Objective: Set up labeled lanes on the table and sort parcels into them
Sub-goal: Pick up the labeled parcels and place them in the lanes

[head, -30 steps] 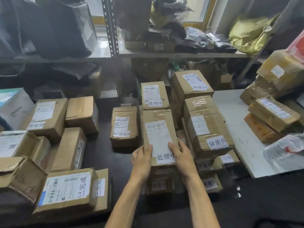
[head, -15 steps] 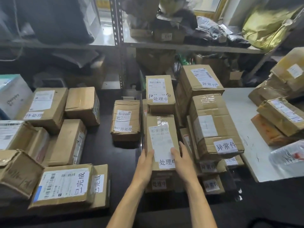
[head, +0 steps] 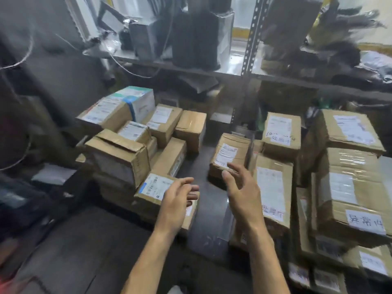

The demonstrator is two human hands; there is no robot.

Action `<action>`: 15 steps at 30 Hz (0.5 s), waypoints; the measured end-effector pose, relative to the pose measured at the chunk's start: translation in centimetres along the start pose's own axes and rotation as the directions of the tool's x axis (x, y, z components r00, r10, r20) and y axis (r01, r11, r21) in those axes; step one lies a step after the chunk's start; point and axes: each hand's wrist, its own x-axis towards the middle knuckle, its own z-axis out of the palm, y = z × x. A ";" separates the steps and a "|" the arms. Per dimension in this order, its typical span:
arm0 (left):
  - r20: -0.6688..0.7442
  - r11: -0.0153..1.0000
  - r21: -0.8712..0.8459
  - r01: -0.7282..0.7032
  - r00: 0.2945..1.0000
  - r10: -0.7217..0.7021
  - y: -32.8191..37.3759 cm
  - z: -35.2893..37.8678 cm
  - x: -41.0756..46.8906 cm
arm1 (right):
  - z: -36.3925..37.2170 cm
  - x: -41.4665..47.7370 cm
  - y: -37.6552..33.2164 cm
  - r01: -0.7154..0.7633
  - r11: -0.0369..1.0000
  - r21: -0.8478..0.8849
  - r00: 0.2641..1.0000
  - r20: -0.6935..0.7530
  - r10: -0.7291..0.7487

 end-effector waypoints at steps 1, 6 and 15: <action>-0.031 1.000 -0.026 -0.017 0.999 0.016 0.5 -1.4 -0.1 | 1.5 0.1 -0.5 0.013 1.000 0.002 0.998 0.054 -0.013; -0.157 0.993 -0.059 -0.098 0.984 0.087 1.2 -7.2 1.2 | 7.7 1.2 -1.5 0.100 0.985 -0.141 0.934 0.355 -0.044; -0.010 0.994 -0.107 -0.034 0.999 0.033 2.1 -11.8 9.1 | 17.7 5.4 4.9 0.110 0.698 -0.708 0.756 0.515 0.403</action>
